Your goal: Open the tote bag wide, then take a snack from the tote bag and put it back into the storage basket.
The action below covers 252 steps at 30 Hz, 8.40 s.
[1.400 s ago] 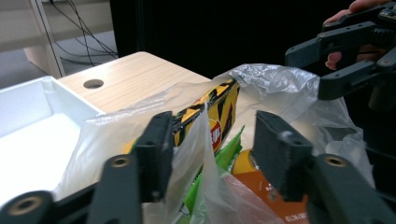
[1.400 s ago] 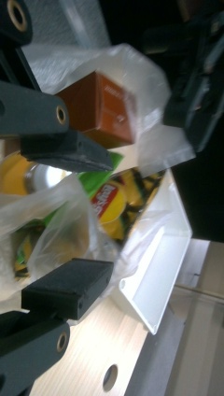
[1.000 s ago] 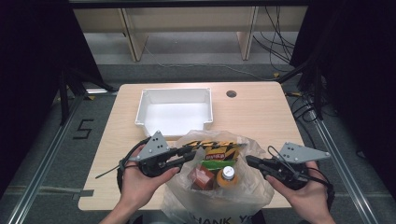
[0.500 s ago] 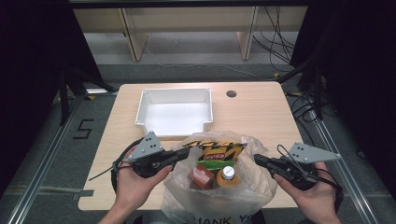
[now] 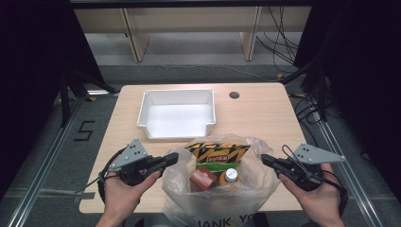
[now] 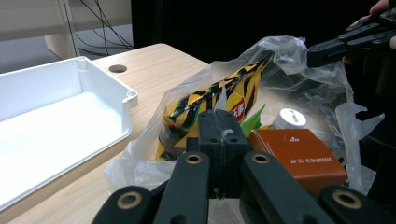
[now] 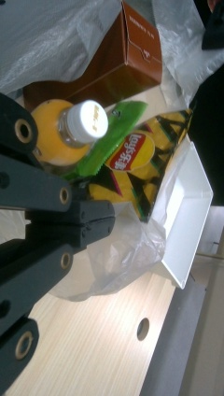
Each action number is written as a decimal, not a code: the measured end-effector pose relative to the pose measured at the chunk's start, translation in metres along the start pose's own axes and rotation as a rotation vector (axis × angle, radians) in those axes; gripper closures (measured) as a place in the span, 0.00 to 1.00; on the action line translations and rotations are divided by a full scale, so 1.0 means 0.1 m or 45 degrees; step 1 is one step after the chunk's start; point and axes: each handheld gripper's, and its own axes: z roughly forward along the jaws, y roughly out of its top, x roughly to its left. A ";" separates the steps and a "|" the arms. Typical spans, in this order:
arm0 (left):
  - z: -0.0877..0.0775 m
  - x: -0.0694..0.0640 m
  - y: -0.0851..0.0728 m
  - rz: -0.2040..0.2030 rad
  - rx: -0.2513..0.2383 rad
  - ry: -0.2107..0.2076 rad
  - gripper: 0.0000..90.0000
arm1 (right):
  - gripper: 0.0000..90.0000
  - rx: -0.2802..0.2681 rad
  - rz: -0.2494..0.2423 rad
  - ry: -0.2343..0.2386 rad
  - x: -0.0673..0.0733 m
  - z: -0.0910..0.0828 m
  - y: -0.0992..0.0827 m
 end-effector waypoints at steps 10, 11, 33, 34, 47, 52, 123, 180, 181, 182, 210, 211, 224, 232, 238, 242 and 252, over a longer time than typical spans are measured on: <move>0.05 0.00 -0.14 -0.017 0.027 0.006 1.00 | 1.00 0.067 0.013 -0.018 -0.09 0.08 -0.09; 0.05 0.00 -0.14 -0.017 0.027 0.006 1.00 | 1.00 0.067 0.013 -0.018 -0.09 0.08 -0.09; 0.18 0.24 -0.65 -0.147 0.159 0.053 1.00 | 1.00 0.269 0.059 0.027 -0.22 0.36 -0.33; 0.20 0.23 -0.69 -0.161 0.179 0.061 1.00 | 1.00 0.279 0.140 0.014 -0.17 0.39 -0.35; 0.41 0.36 -0.86 -0.121 0.304 0.074 1.00 | 1.00 0.443 0.068 0.014 -0.32 0.62 -0.49; 0.48 0.40 -0.96 -0.128 0.353 0.093 1.00 | 1.00 0.534 0.092 0.029 -0.37 0.71 -0.58; 0.88 0.72 -0.75 0.019 0.500 0.046 0.99 | 1.00 0.433 0.035 -0.031 -0.58 0.90 -0.45; 0.14 0.48 -0.79 -0.108 0.176 0.253 0.38 | 0.49 -0.157 0.036 0.116 -0.34 0.37 -0.08; 0.14 0.48 -0.79 -0.108 0.176 0.253 0.38 | 0.49 -0.157 0.036 0.116 -0.34 0.37 -0.08; 0.14 0.48 -0.79 -0.100 0.180 0.254 0.38 | 0.49 -0.184 0.036 0.105 -0.31 0.37 -0.06; 0.11 0.47 -0.76 -0.113 0.159 0.254 0.36 | 0.57 -0.106 -0.170 0.258 -0.15 0.73 0.12; 0.11 0.47 -0.76 -0.117 0.158 0.257 0.36 | 0.57 -0.099 -0.155 0.262 -0.14 0.76 0.12; 0.12 0.48 -0.79 -0.119 0.169 0.251 0.37 | 0.74 -0.031 -0.211 0.323 -0.17 0.92 0.07; 0.13 0.48 -0.80 -0.103 0.174 0.243 0.37 | 0.92 -0.052 -0.267 0.360 -0.16 0.94 0.08; 0.12 0.49 -0.80 -0.103 0.177 0.245 0.37 | 0.93 -0.100 -0.303 0.358 -0.13 0.96 0.08; 0.13 0.49 -0.81 -0.111 0.178 0.239 0.37 | 0.97 -0.104 -0.325 0.359 -0.13 0.95 0.07; 0.15 0.48 -0.82 -0.126 0.178 0.238 0.37 | 1.00 -0.133 -0.346 0.351 -0.14 0.93 0.07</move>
